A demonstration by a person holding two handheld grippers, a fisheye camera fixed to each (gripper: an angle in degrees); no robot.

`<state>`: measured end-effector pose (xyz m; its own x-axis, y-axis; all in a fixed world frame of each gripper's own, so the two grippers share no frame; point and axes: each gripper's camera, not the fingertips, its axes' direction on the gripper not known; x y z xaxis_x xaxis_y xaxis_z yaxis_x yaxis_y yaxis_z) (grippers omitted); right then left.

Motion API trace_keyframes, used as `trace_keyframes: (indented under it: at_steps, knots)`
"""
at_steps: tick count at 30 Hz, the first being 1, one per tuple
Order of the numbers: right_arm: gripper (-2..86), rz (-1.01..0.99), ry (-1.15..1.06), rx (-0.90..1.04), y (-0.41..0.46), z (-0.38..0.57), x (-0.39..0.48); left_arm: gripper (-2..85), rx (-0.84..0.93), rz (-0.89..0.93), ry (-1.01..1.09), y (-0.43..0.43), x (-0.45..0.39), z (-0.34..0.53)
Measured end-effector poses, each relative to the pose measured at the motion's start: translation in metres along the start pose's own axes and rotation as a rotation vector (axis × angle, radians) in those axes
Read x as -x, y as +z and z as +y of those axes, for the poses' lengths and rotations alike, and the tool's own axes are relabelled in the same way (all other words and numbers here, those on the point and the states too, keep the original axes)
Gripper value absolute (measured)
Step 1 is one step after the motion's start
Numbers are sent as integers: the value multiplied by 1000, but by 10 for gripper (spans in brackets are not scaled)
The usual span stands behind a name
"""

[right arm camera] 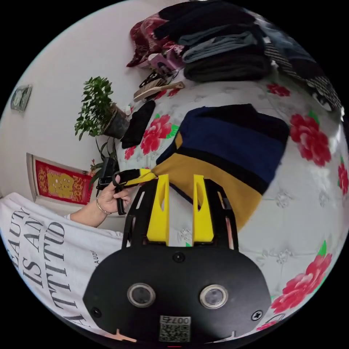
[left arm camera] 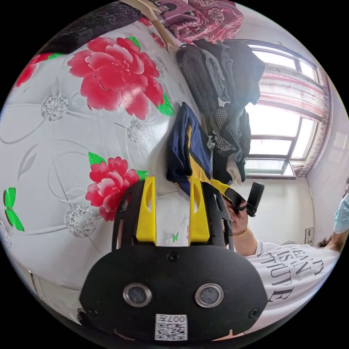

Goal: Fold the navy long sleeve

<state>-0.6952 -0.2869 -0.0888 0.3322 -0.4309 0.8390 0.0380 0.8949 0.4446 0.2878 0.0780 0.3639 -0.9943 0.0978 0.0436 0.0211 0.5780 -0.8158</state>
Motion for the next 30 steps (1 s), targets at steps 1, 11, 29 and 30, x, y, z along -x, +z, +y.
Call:
trace_keyframes:
  at_steps: [1, 11, 29, 30]
  knots:
    - [74, 6, 94, -46, -18, 12, -22, 140, 7, 25, 14, 0, 3, -1]
    - [77, -221, 558, -216, -33, 73, -115, 122, 161, 87, 143, 29, 9, -44]
    - [34, -520, 610, -439, -176, 217, -64, 65, 455, 176, 229, 82, -94, 25]
    - [33, -526, 617, -452, -186, 225, -67, 65, 459, 187, 225, 90, -100, 32]
